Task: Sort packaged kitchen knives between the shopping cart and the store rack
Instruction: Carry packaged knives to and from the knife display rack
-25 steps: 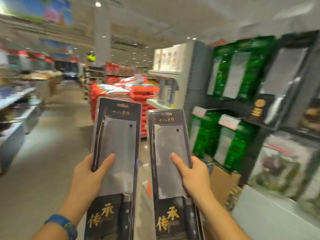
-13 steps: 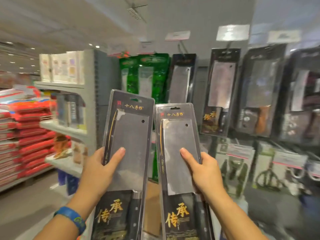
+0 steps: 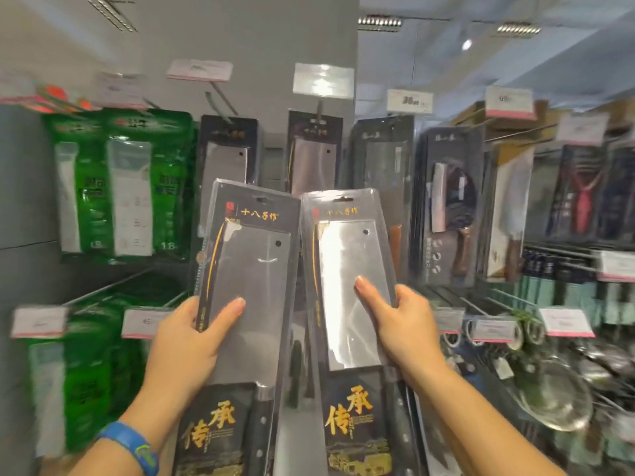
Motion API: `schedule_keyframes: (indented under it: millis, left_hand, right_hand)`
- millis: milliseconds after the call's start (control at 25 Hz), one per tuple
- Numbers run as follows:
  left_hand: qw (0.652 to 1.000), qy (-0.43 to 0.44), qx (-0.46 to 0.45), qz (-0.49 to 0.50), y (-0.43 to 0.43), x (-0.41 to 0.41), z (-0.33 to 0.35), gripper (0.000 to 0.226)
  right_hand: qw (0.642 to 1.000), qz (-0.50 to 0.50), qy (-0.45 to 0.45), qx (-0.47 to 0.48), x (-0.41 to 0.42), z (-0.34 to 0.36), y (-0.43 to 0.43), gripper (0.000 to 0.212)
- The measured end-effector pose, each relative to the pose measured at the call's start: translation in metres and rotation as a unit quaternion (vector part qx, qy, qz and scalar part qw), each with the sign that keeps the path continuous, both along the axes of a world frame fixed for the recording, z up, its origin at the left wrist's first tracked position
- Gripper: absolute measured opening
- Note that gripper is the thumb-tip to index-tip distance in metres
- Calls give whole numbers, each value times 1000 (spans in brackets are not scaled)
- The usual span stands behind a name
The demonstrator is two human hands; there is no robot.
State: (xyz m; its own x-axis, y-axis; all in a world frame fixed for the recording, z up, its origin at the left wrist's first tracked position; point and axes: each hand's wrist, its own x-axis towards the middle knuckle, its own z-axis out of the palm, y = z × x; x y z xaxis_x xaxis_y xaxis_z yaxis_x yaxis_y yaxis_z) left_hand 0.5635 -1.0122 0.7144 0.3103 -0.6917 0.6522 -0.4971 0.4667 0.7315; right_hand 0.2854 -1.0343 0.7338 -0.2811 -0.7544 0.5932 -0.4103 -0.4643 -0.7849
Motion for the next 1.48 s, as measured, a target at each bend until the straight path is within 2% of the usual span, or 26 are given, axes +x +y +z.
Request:
schedule_keyframes:
  millis: [80,240,360,520,680,880,1120,1480]
  left_hand:
    - [1000,22,-6,-9,-20,-16,12,41]
    - [997,7,-39,67,-55,-27,46,76]
    - [994,18,-66,89,-72,-25,70,86]
    - [993,31,-82,76,-87,-26,86,81]
    - [995,29,-87,47,-106,-26,101,77]
    - [990,-10,-136,44,-124,-27,120,68]
    - [980,-22,-198,15,-129,-32,133,63]
    - [988,-12,-152,-34,-141,-49,150,79]
  right_hand:
    - [999,-26,15,-18,-17,21,-15,65]
    - [993,-64,62,-82,-41,71,-51,63]
    - [989,-74,96,-89,-46,113,-73,75]
    - [978,-76,110,-158,-47,151,-79,84]
    - [966,-105,68,-226,-44,178,-82,91]
    - [961,-142,44,-234,-40,198,-91,86]
    - [959,-154,50,-234,-42,187,-99,98]
    - [964,-138,51,-224,-39,191,-93,85]
